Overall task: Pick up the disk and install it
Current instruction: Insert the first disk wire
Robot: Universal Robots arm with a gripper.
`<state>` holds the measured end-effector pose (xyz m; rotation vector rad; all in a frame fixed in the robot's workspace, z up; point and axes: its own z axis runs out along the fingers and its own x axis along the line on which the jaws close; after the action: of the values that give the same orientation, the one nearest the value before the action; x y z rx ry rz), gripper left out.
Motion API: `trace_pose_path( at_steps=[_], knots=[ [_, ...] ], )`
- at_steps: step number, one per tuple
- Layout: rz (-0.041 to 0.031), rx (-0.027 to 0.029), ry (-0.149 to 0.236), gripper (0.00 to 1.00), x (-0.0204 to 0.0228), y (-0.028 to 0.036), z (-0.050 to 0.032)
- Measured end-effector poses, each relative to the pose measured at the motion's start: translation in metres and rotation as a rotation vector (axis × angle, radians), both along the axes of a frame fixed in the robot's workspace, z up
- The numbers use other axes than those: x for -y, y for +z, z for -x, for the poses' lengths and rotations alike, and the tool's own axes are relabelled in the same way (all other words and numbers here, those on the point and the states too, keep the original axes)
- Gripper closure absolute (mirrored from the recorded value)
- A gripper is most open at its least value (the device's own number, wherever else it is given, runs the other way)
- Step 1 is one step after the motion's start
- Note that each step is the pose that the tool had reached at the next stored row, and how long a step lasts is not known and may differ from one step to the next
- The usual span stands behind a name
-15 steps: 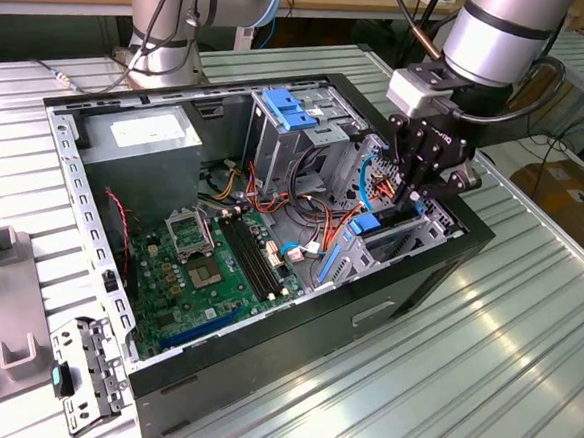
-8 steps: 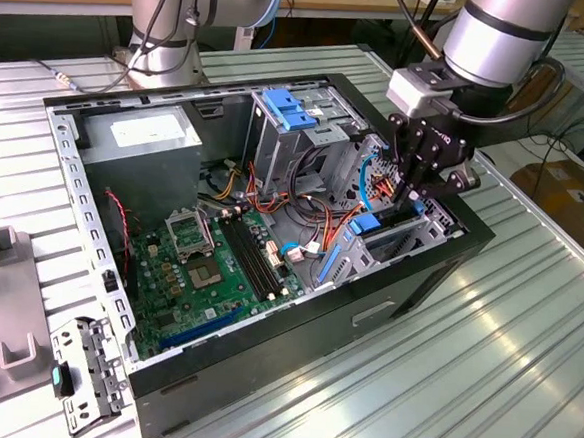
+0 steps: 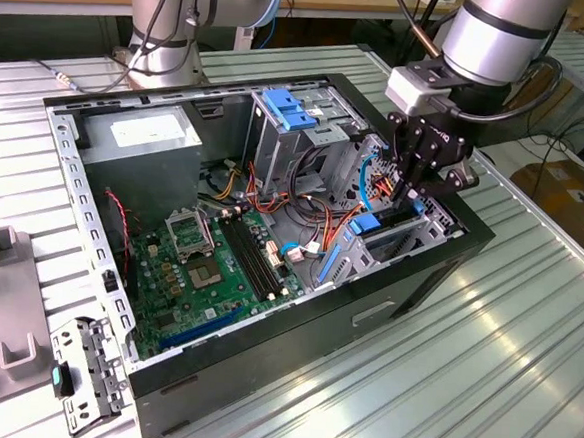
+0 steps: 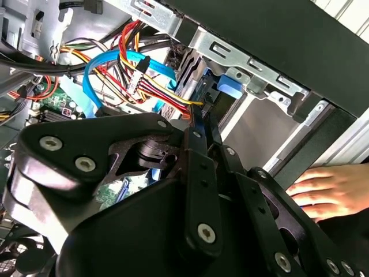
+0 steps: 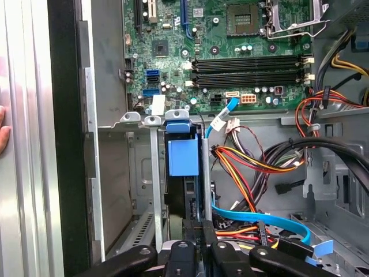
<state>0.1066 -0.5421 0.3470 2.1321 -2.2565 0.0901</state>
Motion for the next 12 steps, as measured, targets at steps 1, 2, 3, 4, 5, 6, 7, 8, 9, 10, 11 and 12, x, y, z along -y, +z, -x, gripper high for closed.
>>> trace_pose_path(
  at_steps=[1,2,3,4,5,6,7,8,9,10,11,12],
  knots=[
    [0.0,0.0,-0.001,0.84,0.0,0.0,0.0],
    [0.0,0.0,-0.001,0.84,-0.0001,-0.0001,0.0],
    [0.0001,0.0,-0.002,0.84,-0.0001,0.0,0.0],
    [0.0001,0.0,-0.003,0.84,-0.0001,-0.0002,0.0],
    [0.0001,0.0,-0.004,0.84,-0.0001,-0.0005,0.0],
    [0.0,0.0,-0.005,0.84,-0.0001,-0.0012,0.0],
    [0.0002,0.0,-0.006,0.84,-0.0001,-0.0016,0.0],
    [0.0002,0.0,-0.006,0.84,-0.0001,-0.0021,0.0],
    [0.0001,0.0,-0.007,0.84,0.0,-0.0026,0.0],
    [0.0001,-0.0002,-0.007,0.84,0.0,-0.0033,0.0001],
    [0.0001,-0.0004,-0.007,0.84,0.0,-0.0041,0.0],
    [0.0001,-0.0007,-0.007,0.84,-0.0001,-0.0049,0.0]
  ],
)
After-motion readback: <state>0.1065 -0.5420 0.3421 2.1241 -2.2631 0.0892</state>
